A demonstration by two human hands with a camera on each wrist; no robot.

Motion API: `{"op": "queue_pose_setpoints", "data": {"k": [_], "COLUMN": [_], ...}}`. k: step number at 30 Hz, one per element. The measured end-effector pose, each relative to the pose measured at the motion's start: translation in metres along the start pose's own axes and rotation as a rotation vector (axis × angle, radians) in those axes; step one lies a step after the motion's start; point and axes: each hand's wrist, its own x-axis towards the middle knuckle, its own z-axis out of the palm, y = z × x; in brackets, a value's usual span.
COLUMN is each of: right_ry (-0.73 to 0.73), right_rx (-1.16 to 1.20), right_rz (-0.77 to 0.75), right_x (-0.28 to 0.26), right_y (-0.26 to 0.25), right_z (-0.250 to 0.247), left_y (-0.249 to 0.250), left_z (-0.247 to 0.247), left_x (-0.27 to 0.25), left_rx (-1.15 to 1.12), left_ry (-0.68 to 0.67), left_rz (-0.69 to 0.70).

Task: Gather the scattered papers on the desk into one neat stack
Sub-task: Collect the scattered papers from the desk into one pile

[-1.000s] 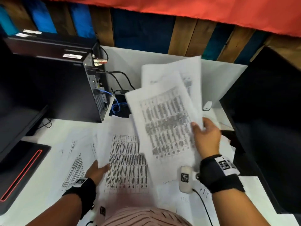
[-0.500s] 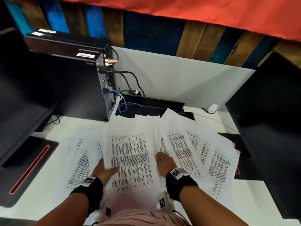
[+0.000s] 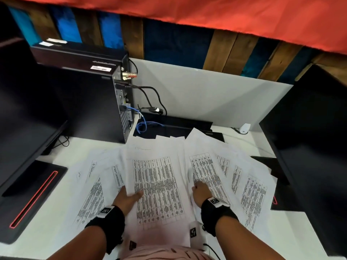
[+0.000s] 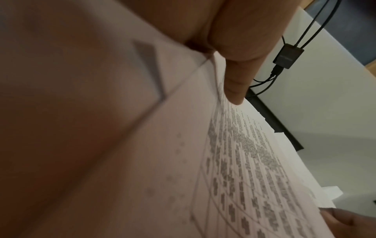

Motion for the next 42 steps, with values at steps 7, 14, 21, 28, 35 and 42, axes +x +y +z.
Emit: {"op": "queue_pose_setpoints", "data": {"k": [7,14,21,28,35,42], "right_ry": [-0.051,0.55,1.051,0.624,-0.036,0.238], "right_rx": [0.362,0.165,0.251,0.312,0.155,0.201], "right_rz": [0.03,-0.028,-0.238,-0.181,-0.117,0.099], "right_x": [-0.006,-0.044,-0.102,-0.06,-0.02,0.002], "right_y": [0.007,-0.007,-0.042,-0.04,-0.013,0.045], "right_z": [-0.006,-0.081,-0.166,-0.097,0.01,-0.041], "left_y": [0.002,-0.013,-0.019,-0.014,-0.012,-0.033], "left_z": [0.007,-0.011,-0.01,-0.008,-0.008,-0.018], "left_x": [-0.007,0.008,0.012,0.007,0.005,0.029], "left_rx": [-0.116,-0.07,-0.072,-0.142,-0.084,-0.302], "left_ry": [-0.015,-0.024,-0.014,-0.008,-0.064,-0.058], "left_rz": [-0.065,-0.069,-0.064,-0.101,0.006,-0.159]}}
